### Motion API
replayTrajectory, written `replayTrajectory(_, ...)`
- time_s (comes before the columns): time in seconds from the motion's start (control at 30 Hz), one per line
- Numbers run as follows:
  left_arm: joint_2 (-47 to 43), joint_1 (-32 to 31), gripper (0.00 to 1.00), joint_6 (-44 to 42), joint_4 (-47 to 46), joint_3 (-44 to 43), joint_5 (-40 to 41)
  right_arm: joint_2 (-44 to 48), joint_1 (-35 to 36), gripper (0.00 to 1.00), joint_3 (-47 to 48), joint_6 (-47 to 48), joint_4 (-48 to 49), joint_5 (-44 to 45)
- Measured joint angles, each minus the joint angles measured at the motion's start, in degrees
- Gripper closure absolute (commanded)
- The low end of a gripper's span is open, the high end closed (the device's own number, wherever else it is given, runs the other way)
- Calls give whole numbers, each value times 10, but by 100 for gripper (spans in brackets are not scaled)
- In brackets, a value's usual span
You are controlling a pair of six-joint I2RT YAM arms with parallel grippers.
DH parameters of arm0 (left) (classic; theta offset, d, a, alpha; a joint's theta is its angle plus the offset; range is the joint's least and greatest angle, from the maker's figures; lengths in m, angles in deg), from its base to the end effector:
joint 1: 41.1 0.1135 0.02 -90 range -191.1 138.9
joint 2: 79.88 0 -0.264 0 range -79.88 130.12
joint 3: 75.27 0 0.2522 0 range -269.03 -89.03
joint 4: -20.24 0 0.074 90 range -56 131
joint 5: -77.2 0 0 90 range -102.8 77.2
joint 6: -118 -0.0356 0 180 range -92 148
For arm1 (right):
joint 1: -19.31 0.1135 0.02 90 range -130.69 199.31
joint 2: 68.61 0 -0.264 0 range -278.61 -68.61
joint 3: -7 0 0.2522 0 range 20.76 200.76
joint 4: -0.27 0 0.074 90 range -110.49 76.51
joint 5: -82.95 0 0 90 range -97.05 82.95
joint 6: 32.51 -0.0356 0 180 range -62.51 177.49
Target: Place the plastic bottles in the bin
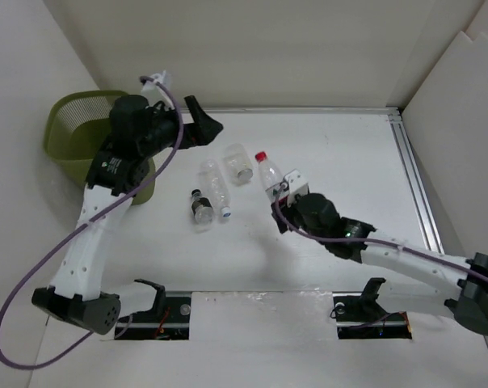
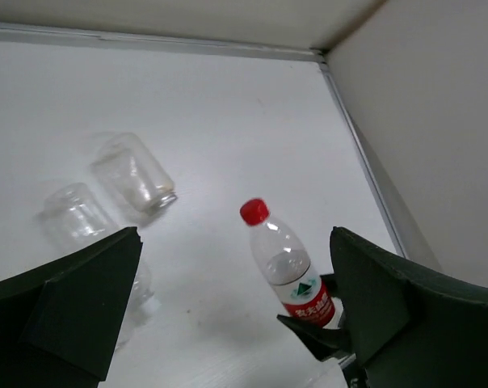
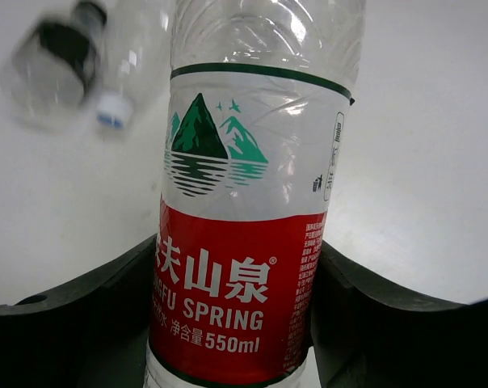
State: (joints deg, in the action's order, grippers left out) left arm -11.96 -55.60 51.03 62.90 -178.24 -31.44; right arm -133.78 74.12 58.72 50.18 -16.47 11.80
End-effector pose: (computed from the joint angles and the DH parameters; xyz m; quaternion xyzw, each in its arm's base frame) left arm 0.2237 -0.0696 0.4887 0.0511 0.7484 -0.3245 0.5762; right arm 0.1520 0.1956 0.2403 -0.2697 0.8156 0.1322 0.4946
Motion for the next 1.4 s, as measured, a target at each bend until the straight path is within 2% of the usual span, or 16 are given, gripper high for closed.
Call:
replayTrajectory(0.2,85,-134,0,24,-112,7,-47,57,-78,100,139,117,-28,10)
replayTrajectory(0.33,144,-217,0,33,-147,-19,-40,67,-133,100,155,178,-21,-34)
replayTrajectory(0.43,187,-267,0,34,-163,-60,-33,76,-139,100,155,212,-20,-71)
replayTrajectory(0.7,211,-280,0,50,-188,-88,-37,166,-136,100,112,252,55,-127)
replayTrajectory(0.83,211,-285,0,56,-200,-88,-39,170,-136,100,99,256,91,-165)
replayTrajectory(0.87,211,-285,5,58,-204,-88,-39,165,-137,91,99,257,101,-178)
replayTrajectory(0.9,211,-285,16,61,-207,-88,-39,160,-136,84,99,258,113,-190)
replayTrajectory(0.93,211,-285,36,64,-211,-88,-39,156,-135,72,99,259,122,-201)
replayTrajectory(0.97,210,-285,87,69,-215,-88,-43,151,-136,52,99,259,129,-208)
replayTrajectory(1.0,210,-287,100,85,-221,-88,-47,145,-136,17,99,257,138,-210)
replayTrajectory(1.03,209,-287,100,87,-222,-90,-43,138,-136,7,99,256,148,-208)
replayTrajectory(1.07,208,-283,100,84,-220,-92,-39,134,-137,2,99,260,155,-215)
replayTrajectory(1.2,209,-203,100,106,-179,-116,-23,134,-144,0,95,267,178,-246)
replayTrajectory(1.3,209,-92,100,112,-140,-142,-8,138,-160,0,72,267,190,-261)
replayTrajectory(1.33,209,-16,100,114,-127,-159,-2,137,-165,0,63,267,191,-264)
replayTrajectory(1.4,208,90,100,116,-108,-179,14,126,-174,0,48,268,188,-268)
